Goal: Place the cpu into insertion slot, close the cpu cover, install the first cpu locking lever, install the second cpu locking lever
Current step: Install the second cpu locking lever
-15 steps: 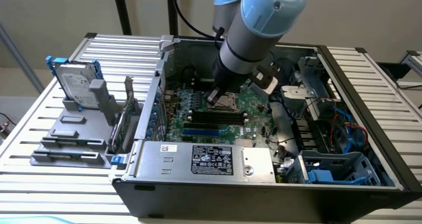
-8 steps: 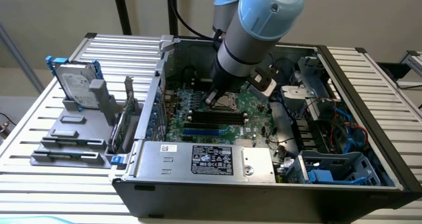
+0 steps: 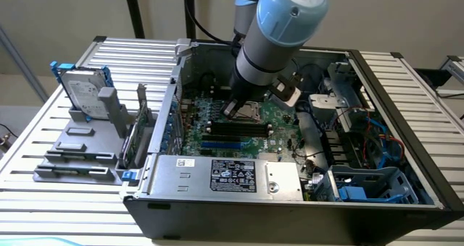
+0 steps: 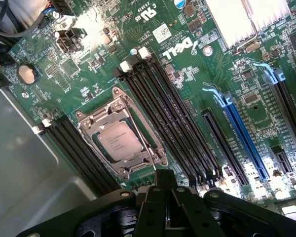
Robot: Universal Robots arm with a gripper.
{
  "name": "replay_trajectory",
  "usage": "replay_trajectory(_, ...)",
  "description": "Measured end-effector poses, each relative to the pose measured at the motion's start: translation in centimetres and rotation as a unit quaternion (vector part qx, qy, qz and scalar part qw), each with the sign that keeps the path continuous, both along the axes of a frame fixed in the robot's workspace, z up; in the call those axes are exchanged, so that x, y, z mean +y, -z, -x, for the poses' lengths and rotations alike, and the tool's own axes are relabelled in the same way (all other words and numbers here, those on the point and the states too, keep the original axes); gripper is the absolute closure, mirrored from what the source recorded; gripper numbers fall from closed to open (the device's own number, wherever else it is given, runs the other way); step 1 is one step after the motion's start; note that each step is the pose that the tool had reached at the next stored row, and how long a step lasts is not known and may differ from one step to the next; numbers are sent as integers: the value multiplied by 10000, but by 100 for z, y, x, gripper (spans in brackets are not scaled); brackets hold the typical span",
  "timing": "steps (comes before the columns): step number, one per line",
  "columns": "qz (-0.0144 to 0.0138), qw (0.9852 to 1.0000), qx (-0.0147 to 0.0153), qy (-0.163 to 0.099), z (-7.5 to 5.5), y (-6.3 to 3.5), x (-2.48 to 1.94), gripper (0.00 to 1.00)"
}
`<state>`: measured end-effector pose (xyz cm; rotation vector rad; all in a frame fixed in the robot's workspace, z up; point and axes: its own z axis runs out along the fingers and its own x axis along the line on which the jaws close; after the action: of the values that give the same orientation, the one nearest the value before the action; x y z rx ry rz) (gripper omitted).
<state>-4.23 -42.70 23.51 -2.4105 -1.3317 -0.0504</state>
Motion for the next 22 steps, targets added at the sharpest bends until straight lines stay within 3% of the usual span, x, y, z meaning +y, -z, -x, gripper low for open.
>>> replay_trajectory(9,0,9999,-118,-4,90,74,30,89)
replay_trajectory(22,0,9994,-340,-12,223,225,85,89)
